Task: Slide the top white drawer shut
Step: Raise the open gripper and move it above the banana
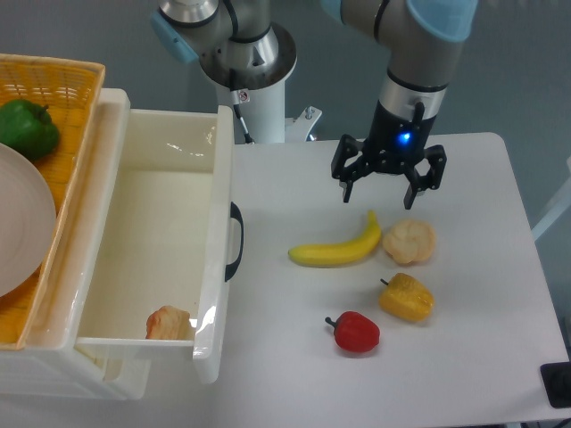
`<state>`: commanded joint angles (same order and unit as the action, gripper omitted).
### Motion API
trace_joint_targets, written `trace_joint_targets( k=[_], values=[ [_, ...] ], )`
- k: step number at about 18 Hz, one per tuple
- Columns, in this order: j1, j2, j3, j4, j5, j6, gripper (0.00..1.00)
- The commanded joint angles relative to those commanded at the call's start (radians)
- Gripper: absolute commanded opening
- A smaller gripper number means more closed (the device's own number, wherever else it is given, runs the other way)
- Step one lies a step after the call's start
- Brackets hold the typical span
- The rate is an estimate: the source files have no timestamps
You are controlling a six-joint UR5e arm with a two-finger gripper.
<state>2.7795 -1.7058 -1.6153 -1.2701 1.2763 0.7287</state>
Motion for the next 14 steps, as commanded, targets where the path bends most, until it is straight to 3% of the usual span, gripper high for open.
trace_joint_targets(
  k=[10, 14],
  values=[
    [-0.023, 0.002, -0.005, 0.006, 0.005, -0.075, 1.0],
    [-0.072, -0.011, -0.012, 0.002, 0.174, -0.169, 1.0]
  ],
)
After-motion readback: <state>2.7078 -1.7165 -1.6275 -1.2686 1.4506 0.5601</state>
